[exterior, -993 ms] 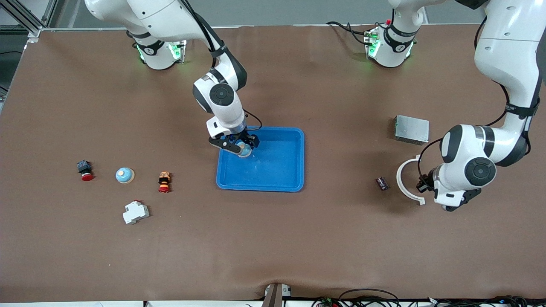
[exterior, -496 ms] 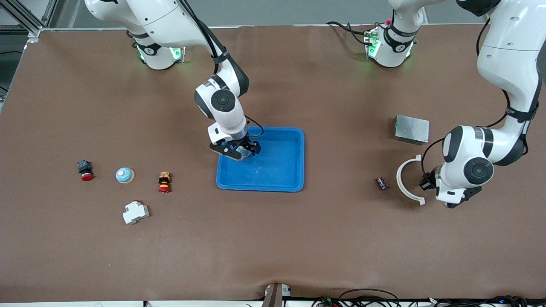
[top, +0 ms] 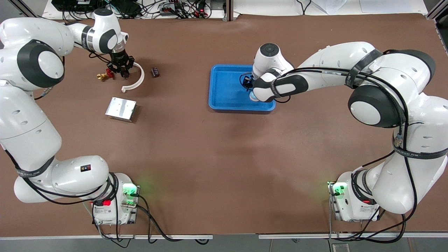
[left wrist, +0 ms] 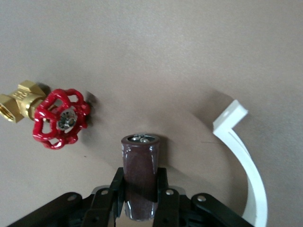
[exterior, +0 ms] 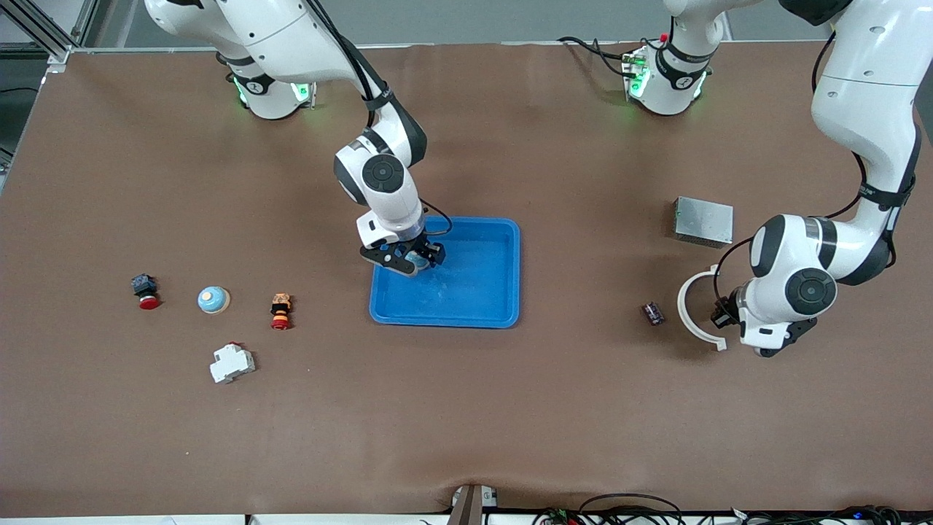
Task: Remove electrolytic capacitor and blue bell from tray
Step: 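Place the capacitor beside the first one while the right gripper carries the bell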
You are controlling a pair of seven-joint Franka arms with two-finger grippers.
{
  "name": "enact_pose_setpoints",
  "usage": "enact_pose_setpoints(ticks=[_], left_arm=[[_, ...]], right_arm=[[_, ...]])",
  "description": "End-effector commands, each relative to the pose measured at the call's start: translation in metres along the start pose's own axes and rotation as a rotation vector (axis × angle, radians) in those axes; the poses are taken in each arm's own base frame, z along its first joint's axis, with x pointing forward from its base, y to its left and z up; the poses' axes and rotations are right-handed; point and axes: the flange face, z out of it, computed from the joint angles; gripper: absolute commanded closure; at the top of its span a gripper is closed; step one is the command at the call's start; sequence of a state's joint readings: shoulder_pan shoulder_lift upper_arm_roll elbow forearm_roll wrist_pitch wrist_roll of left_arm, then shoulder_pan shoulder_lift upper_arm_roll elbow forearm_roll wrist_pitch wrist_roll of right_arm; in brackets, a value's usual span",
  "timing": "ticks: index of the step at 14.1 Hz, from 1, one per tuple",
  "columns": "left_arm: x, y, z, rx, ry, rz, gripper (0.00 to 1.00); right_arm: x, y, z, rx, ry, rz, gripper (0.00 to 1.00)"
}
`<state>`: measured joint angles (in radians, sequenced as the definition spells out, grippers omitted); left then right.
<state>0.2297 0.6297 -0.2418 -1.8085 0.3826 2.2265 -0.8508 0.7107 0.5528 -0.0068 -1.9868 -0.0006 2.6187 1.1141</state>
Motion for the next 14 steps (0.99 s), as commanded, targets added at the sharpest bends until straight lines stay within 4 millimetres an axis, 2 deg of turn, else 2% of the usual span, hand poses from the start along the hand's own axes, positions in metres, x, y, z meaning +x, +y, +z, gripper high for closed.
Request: enact_pose_setpoints(ticks=[1,3,4,5,6,7,8,11,14], left_arm=[[-0.001,-0.005,-0.006,0.012,0.021,0.004,0.64],[0.001,-0.007,-0.009,0.012,0.025,0.013,0.00],[0.002,-0.007,-0.017,0.011,0.034,0.009,0.00],[0.002,-0.005,-0.032,0.001,0.055,0.010,0.00],[-0.002,0.000,-0.055,-0.015,0.081,0.028,0.00],[-0.006,0.005,-0.077,-0.022,0.094,0.046,0.00],[-0.006,0.008,-0.098,-0.013,0.096,0.059,0.00],[-0.008,0.014,-0.178,-0.027,0.130,0.083,0.00],[-0.007,0.019,-0.250,-0.088,0.160,0.174,0.00]], right_arm=[[-0.006,-0.004,0.003,-0.009,0.008,-0.003,0.40],[-0.007,-0.004,0.003,-0.016,0.011,-0.014,0.75],[-0.004,-0.004,0.002,-0.016,0.011,-0.012,1.00],[0.000,-0.003,0.000,-0.017,0.012,-0.009,1.00],[0.007,0.000,-0.006,-0.022,0.011,-0.012,1.00],[0.014,0.002,-0.017,-0.038,0.005,-0.022,1.00],[0.029,0.006,-0.036,-0.057,-0.004,-0.057,1.00],[0.083,0.033,-0.092,-0.111,-0.043,-0.142,1.00],[0.145,0.077,-0.137,-0.114,-0.060,-0.263,1.00]])
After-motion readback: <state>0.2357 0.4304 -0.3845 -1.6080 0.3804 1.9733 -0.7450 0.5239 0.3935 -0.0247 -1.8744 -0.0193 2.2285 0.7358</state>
